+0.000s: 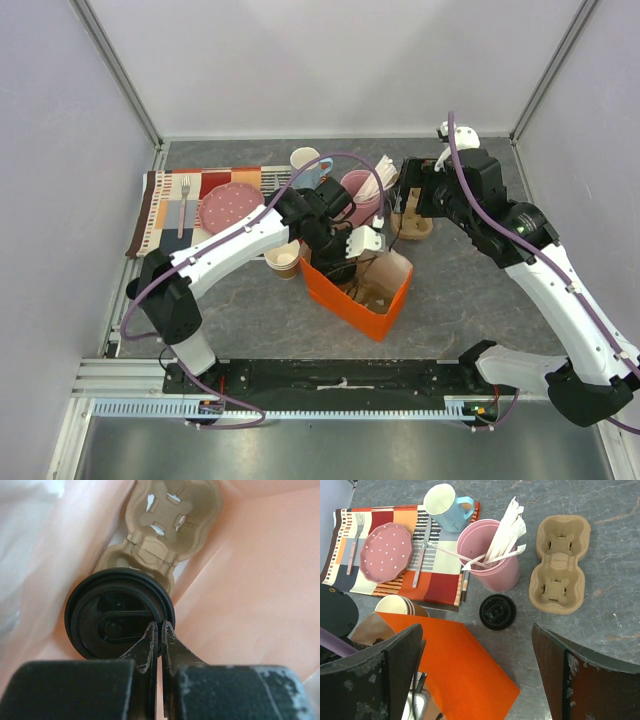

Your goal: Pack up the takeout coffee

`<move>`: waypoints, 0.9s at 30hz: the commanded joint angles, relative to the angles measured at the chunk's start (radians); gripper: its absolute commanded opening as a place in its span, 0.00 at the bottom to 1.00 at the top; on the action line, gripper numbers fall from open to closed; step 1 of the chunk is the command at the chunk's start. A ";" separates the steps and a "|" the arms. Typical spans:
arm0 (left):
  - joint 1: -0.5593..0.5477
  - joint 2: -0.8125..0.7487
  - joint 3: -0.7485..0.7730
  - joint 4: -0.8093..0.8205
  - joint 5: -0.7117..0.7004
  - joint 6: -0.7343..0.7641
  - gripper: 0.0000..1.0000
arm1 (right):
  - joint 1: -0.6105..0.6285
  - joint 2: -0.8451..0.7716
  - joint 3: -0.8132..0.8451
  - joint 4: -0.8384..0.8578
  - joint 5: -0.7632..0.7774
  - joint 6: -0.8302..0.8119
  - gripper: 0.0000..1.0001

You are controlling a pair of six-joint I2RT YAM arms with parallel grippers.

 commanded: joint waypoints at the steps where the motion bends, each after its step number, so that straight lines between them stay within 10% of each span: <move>1: -0.002 -0.053 -0.057 0.056 0.036 0.010 0.02 | -0.005 -0.010 0.003 0.040 -0.017 -0.021 0.98; 13: -0.005 -0.023 -0.026 0.025 0.001 0.033 0.02 | -0.005 0.008 0.013 0.046 -0.036 -0.044 0.98; 17: -0.002 -0.032 -0.003 0.024 -0.007 0.021 0.29 | -0.005 0.002 0.008 0.045 -0.039 -0.043 0.98; 27: -0.002 -0.104 0.054 -0.008 -0.034 0.036 0.39 | -0.005 0.007 0.013 0.051 -0.051 -0.046 0.98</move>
